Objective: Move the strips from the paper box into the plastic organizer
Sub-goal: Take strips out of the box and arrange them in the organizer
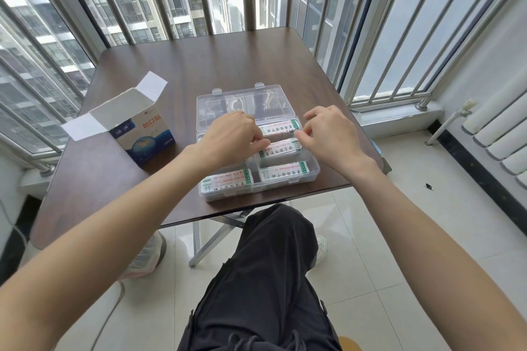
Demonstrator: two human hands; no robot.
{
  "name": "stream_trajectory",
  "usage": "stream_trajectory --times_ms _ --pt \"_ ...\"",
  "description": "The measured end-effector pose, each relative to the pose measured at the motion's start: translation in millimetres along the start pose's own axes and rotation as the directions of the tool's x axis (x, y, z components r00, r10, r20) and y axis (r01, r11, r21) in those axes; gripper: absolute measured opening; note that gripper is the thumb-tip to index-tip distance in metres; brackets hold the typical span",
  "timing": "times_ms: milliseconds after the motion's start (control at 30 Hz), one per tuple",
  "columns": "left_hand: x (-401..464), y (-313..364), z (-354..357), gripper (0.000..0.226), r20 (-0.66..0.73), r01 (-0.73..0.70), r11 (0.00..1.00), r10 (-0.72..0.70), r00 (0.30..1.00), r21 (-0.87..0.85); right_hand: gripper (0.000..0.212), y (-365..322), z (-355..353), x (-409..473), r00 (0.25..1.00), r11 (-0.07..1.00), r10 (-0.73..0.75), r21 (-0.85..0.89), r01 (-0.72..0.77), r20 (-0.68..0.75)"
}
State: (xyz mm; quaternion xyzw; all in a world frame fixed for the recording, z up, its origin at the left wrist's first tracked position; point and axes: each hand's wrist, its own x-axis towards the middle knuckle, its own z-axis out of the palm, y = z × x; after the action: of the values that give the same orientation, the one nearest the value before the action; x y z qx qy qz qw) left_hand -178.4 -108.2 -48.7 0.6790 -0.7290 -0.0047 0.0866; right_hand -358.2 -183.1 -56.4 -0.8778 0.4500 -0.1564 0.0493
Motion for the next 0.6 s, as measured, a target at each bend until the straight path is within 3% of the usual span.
stream_trajectory --times_ms 100,167,233,300,433,600 --pt "-3 -2 -4 0.034 -0.032 -0.019 1.0 0.019 0.999 -0.023 0.03 2 1 -3 0.998 0.997 0.011 0.073 -0.006 -0.069" --pt "-8 -6 -11 0.031 -0.083 -0.046 0.997 0.041 0.996 -0.06 0.029 2 -2 -5 0.988 0.975 0.046 0.224 -0.011 -0.149" --pt "-19 -13 -21 0.026 -0.191 -0.082 0.99 0.058 0.98 -0.117 0.024 -2 -8 -5 0.976 0.904 0.07 0.426 0.026 -0.208" --pt "-31 -23 -28 0.021 -0.302 -0.08 0.984 0.029 0.953 -0.157 0.018 -9 -14 -3 0.979 0.867 0.049 0.495 0.056 -0.197" --pt "-43 -37 -25 0.018 -0.305 -0.026 0.98 -0.037 0.951 -0.199 0.015 -14 -5 -1 0.997 0.969 -0.043 0.24 0.058 -0.065" --pt "-26 -23 -11 0.022 -0.135 -0.038 0.986 0.016 0.991 -0.163 0.017 -15 4 -6 0.999 0.986 0.048 0.157 -0.05 0.016"
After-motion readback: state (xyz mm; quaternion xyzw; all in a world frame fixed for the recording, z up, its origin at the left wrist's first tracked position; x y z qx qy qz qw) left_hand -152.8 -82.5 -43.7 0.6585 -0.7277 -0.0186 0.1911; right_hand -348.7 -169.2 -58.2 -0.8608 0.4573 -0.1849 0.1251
